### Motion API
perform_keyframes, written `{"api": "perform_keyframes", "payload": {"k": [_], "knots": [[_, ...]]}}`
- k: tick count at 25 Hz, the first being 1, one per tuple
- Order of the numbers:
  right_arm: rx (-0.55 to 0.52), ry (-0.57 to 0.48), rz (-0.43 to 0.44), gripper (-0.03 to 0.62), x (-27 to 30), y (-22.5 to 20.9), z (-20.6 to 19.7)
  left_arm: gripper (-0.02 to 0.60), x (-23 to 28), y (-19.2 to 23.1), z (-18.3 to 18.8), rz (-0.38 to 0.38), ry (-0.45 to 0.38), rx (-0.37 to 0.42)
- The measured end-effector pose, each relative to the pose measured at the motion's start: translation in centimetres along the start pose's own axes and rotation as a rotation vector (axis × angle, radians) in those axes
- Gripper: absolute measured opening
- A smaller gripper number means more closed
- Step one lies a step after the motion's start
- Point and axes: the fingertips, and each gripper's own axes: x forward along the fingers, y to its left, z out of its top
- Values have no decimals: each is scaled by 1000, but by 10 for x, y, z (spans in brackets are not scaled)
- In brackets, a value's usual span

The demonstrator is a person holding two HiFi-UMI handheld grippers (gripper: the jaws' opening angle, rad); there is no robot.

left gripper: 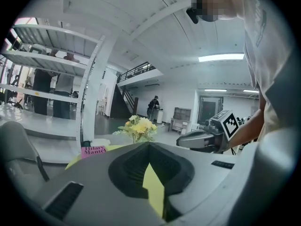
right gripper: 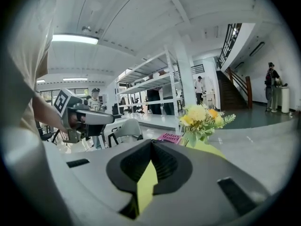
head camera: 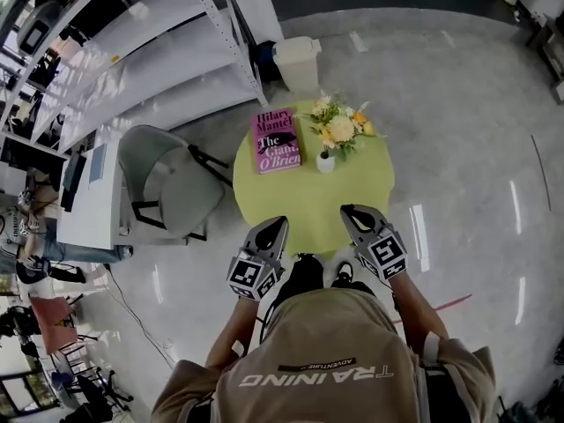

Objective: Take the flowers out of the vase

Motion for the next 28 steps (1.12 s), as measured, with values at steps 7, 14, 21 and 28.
{"api": "perform_keyframes", "payload": {"k": [7, 14, 21, 28], "knots": [[25, 37, -111, 0, 50, -16, 13, 2, 30, 60, 13, -90, 4, 27], [79, 44, -230, 0, 85, -34, 16, 2, 47, 100, 18, -160, 3, 36], [97, 66, -281, 0, 95, -63, 6, 2, 49, 104, 24, -172, 14, 14], [116, 75, -234, 2, 104, -72, -5, 2, 55, 99, 24, -129, 19, 6]]}}
